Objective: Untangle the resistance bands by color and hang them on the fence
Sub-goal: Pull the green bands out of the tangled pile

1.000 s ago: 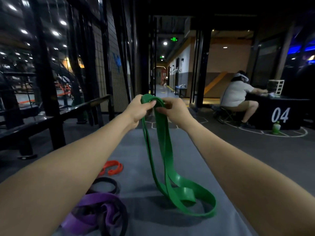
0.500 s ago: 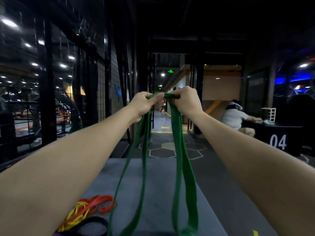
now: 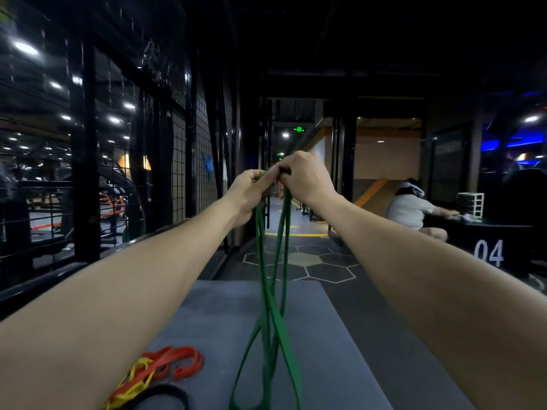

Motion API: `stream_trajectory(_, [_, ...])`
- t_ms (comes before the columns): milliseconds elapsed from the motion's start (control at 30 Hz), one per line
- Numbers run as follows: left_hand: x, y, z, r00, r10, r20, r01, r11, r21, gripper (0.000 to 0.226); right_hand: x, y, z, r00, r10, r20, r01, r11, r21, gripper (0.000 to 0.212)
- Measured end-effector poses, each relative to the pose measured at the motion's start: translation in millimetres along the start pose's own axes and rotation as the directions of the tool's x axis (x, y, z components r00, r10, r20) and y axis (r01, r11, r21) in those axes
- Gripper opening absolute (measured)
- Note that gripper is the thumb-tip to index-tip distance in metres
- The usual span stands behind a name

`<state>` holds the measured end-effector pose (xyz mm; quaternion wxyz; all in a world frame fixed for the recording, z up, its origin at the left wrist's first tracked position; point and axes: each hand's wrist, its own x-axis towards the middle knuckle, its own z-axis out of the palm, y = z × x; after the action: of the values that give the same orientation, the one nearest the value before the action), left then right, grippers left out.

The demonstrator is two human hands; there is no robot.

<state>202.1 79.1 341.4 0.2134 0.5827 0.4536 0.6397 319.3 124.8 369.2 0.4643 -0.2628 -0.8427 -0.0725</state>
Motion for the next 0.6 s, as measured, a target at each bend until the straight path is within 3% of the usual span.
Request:
stream_trajectory(133, [-2, -12, -3, 0.999, -0.007, 0.048, 0.003, 0.998, 0.065, 0.048, 0, 1, 0, 1.0, -0.011, 0.01, 0.012, 0.999, -0.042, 0.023])
stream_trajectory(300, [-1, -8, -16, 0.983, -0.055, 0.175, -0.016, 0.923, 0.384, 0.042, -6, 9, -6, 0.991, -0.12, 0.051, 0.13, 0.954, -0.272, 0.033])
stream_trajectory(400, [0, -4, -20, 0.974, -0.078, 0.212, -0.037, 0.871, 0.489, 0.049, -7, 11, -8, 0.984, -0.17, 0.059, 0.18, 0.937, -0.299, 0.031])
stream_trajectory(500, [-3, -11, -15, 0.976, -0.048, 0.212, -0.05, 0.9, 0.433, 0.057, -5, 11, -6, 0.986, -0.162, 0.045, 0.168, 0.952, -0.257, 0.032])
stream_trajectory(600, [-8, -27, -3, 0.98, -0.019, 0.199, -0.033, 0.967, 0.254, 0.07, -4, 11, -3, 0.989, -0.144, 0.018, 0.144, 0.966, -0.216, 0.032])
